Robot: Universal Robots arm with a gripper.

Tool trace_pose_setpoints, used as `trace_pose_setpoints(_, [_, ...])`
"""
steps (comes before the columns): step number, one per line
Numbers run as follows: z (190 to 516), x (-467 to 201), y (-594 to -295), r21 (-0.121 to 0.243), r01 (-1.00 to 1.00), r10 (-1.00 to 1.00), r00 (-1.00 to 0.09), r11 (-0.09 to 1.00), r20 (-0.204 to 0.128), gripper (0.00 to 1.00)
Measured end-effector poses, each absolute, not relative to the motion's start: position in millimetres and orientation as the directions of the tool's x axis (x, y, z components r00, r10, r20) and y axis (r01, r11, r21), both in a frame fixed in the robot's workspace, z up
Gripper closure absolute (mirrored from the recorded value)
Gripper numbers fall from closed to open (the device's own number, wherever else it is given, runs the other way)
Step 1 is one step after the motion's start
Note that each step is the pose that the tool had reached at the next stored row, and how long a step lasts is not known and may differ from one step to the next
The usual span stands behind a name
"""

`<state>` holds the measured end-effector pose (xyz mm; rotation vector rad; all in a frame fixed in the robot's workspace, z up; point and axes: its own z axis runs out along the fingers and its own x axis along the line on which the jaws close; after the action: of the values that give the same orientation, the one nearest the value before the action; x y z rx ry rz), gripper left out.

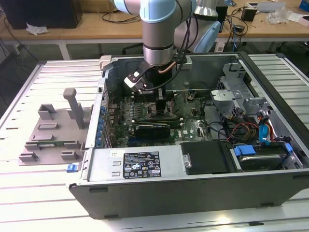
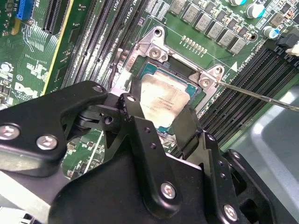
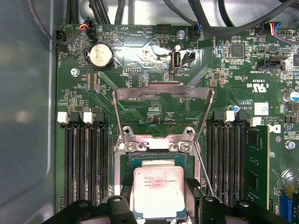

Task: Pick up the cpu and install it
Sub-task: 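Place the cpu into insertion slot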

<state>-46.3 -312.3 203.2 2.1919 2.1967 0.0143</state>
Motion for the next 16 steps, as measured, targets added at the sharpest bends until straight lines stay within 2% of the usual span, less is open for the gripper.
trace_pose_setpoints(16, [203.3, -46.3, -311.0, 0.033, 0.999, 1.0, 0.004, -0.003, -0.021, 0.48])
